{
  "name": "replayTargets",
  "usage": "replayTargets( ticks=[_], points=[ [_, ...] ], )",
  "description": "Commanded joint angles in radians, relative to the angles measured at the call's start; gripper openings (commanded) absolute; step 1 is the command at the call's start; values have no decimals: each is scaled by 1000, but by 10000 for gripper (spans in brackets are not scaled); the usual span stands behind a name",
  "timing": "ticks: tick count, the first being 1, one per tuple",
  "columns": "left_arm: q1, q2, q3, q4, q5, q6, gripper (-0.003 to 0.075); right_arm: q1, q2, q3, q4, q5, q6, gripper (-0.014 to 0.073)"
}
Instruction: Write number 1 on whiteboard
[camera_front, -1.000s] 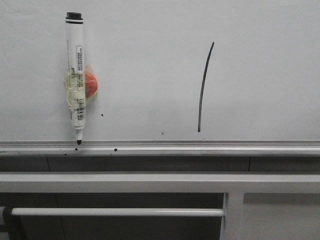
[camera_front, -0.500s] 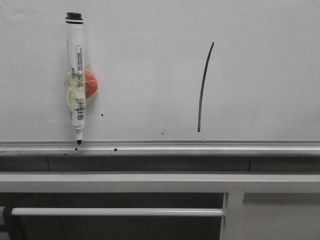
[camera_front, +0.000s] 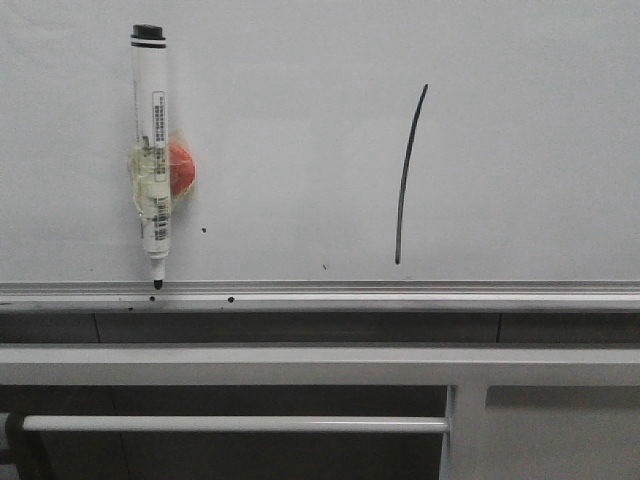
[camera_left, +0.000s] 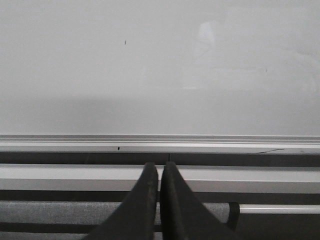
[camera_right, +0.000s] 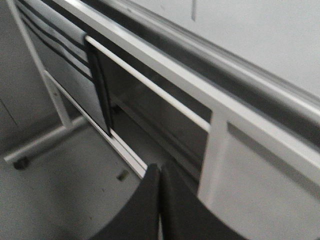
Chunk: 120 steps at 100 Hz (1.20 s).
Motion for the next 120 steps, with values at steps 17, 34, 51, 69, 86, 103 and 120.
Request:
replayTargets(
  ticks=[17,34,51,69,86,103,120],
  points=[
    [3,-23,7,-4,-73,0,-20,-30,-45,25,248,-379,-283,-64],
    [3,-23,7,-4,-73,0,-20,-160,-146,25,267,-362,-283,-64],
    [3,-23,7,-4,-73,0,-20,-367,-217,25,283,-265,-283,-64],
    [3,-23,7,-4,-73,0,-20,-586,-217,25,335,-248,-267,-63],
    [3,-23,7,-4,-73,0,-20,-706,-217,25,339,-201,-267,-64],
    [3,-23,7,-4,-73,0,-20,-750,-217,25,337,-175,-267,-64],
    [3,-23,7,-4,-73,0,-20,-837,-217,25,337,-163,-267,-64]
  ],
)
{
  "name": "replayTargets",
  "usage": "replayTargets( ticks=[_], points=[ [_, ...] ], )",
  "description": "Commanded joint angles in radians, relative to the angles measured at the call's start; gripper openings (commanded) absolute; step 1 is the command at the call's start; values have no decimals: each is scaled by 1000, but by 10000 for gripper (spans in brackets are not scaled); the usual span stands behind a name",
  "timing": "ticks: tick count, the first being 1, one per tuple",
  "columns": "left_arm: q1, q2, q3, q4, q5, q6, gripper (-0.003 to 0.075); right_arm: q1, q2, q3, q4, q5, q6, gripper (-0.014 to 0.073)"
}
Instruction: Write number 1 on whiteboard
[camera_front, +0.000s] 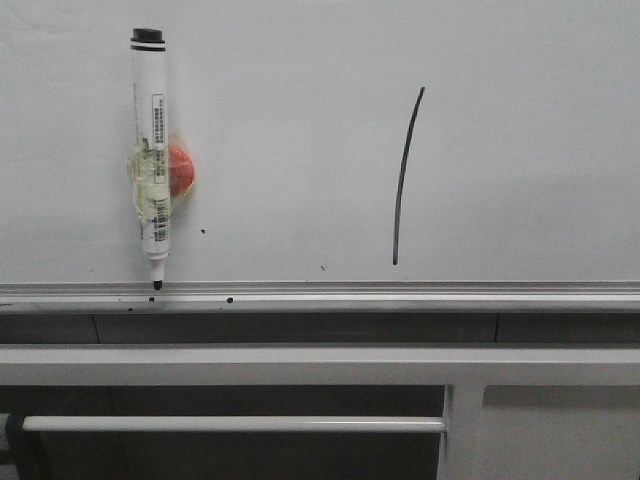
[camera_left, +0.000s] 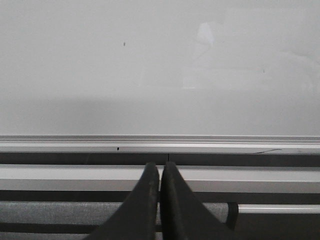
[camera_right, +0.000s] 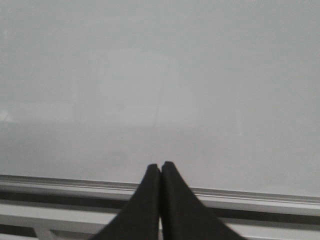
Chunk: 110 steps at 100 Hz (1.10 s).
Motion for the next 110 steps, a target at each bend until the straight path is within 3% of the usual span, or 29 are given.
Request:
replayTargets(
  ticks=[1,30,92,110],
  points=[
    [3,-23,7,-4,-71,0,-20,-40,-18,25,5,-61,2,-64],
    [3,-23,7,-4,-71,0,-20,-196,-18,25,6,-14,55,-64],
    [3,-23,7,-4,-71,0,-20,-205,-18,25,-16,170,35,-64],
    [3,-23,7,-4,-71,0,-20,-203,-18,25,-16,182,-60,-64]
  ],
)
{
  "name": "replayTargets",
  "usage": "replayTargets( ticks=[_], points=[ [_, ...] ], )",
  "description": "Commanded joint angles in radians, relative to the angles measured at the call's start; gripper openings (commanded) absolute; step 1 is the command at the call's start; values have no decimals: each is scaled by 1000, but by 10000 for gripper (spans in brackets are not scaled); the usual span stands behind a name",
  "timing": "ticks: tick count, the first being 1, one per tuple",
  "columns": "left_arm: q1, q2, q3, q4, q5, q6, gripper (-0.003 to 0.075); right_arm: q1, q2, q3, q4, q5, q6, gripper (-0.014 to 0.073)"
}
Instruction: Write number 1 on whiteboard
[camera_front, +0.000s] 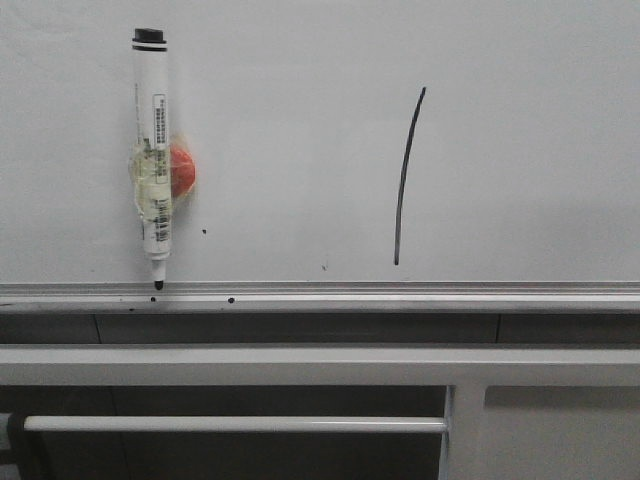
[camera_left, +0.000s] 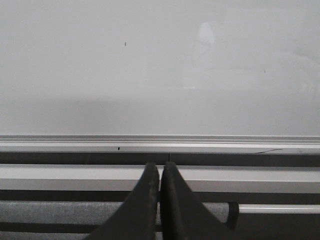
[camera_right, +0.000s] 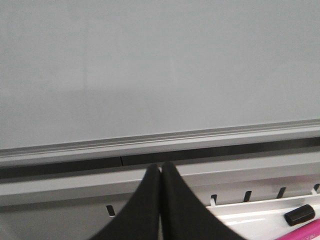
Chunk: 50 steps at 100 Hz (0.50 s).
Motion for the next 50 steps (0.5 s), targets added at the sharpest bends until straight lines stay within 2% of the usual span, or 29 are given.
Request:
replayTargets(
  ticks=[1,50],
  points=[
    [3,-23,7,-4,-71,0,-20,-5,-14,27,-10,-3,-51,-64],
    [3,-23,7,-4,-71,0,-20,-4,-14,27,-4,-5,-51,-64]
  ],
)
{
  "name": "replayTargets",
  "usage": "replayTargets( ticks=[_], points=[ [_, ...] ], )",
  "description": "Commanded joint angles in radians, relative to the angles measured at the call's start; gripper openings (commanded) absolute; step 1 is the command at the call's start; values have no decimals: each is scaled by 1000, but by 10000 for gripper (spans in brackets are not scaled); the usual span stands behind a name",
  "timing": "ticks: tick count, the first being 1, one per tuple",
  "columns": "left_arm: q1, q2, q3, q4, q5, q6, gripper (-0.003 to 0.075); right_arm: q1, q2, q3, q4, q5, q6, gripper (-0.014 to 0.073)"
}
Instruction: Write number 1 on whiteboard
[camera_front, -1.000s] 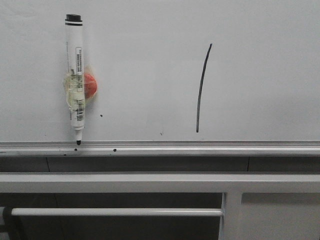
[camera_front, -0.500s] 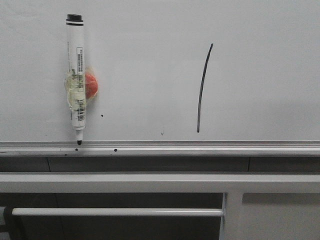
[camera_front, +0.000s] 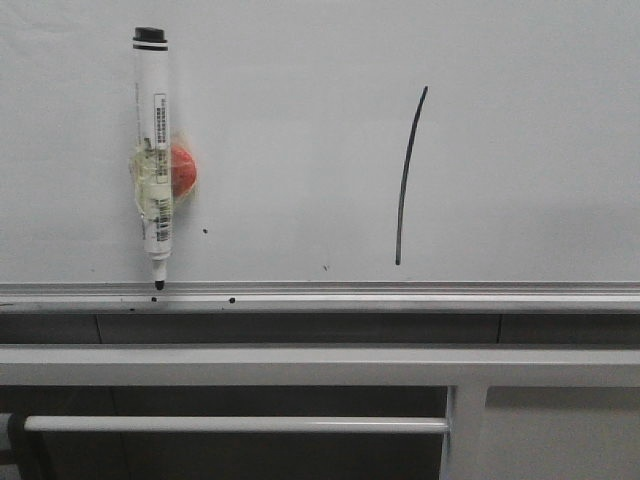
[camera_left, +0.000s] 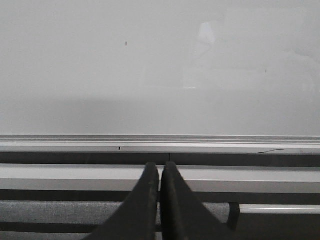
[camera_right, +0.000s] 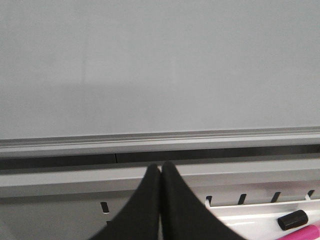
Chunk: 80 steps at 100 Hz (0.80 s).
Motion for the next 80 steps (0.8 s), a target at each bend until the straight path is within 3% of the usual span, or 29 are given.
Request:
replayTargets(
  ticks=[1,80],
  points=[
    [3,-23,7,-4,-71,0,-20,-4,-14,27,-4,-9,-15,-64],
    [3,-23,7,-28,-71,0,-20,-4,-14,27,-4,-7,-15,-64]
  ],
)
